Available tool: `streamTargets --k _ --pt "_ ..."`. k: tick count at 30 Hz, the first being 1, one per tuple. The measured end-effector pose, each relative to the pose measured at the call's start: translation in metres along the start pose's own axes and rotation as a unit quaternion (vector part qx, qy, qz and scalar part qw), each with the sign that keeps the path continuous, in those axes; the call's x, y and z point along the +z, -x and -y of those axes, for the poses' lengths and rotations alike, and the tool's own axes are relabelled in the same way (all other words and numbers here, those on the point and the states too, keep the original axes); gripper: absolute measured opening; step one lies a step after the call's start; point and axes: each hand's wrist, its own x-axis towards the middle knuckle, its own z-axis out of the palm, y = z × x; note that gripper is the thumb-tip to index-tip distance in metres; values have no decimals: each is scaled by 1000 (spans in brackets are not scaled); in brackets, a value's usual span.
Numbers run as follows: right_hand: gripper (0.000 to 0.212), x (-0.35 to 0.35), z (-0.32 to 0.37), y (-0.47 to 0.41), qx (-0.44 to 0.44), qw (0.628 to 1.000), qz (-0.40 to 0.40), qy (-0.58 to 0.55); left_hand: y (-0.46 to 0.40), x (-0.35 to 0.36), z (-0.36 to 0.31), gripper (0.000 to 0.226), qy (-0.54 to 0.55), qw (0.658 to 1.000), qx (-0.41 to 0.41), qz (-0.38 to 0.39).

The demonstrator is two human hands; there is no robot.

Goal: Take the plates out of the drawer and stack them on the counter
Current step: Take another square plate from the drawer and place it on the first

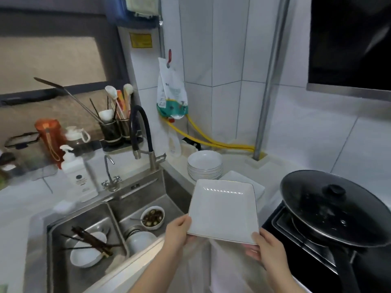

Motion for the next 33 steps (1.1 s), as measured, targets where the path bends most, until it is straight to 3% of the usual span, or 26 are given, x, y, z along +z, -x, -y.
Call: streamTargets --k 8,15,22,26,29,31,33 --pt "22 31 -12 -79 26 989 -145 -13 -136 23 -33 15 -68 988 -72 122" --pt "22 53 -21 -118 52 973 -223 -3 -211 50 -47 41 -203 936 -109 266" --pt "28 57 -22 -148 47 962 -268 25 -256 74 -34 34 -272 921 -75 267" --pt "27 56 -26 -167 42 956 -265 115 -272 80 -24 32 -319 920 -16 226" --pt "10 59 -23 -174 36 949 -256 179 -278 83 -16 28 -324 929 8 178" --pt "24 57 -26 -181 43 940 -267 206 -282 87 -13 22 -336 928 14 161" --pt "19 57 -29 -186 51 938 -271 209 -285 90 -11 18 -332 931 9 154"
